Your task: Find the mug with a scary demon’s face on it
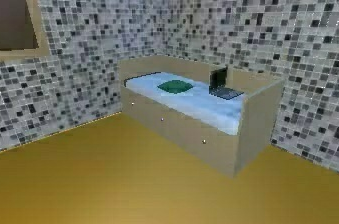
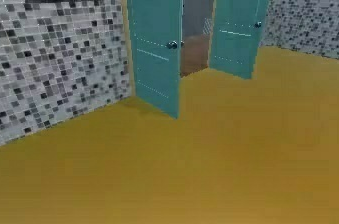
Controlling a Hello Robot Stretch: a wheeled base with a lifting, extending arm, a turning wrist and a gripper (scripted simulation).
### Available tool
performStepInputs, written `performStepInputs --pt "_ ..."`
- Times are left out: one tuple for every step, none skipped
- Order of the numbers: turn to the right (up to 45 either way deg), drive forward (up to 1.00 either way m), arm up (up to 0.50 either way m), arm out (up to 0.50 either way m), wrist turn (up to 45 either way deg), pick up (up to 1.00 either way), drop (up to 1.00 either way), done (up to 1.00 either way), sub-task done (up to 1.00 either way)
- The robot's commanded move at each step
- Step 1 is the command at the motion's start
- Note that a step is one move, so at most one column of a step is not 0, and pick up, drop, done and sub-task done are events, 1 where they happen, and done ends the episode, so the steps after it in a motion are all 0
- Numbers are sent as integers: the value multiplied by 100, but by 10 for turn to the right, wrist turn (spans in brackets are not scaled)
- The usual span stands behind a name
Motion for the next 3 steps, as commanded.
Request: performStepInputs --pt "-390 0 0 0 0 0 0 0 0" --pt "0 100 0 0 0 0 0 0 0" --pt "-60 0 0 0 0 0 0 0 0"
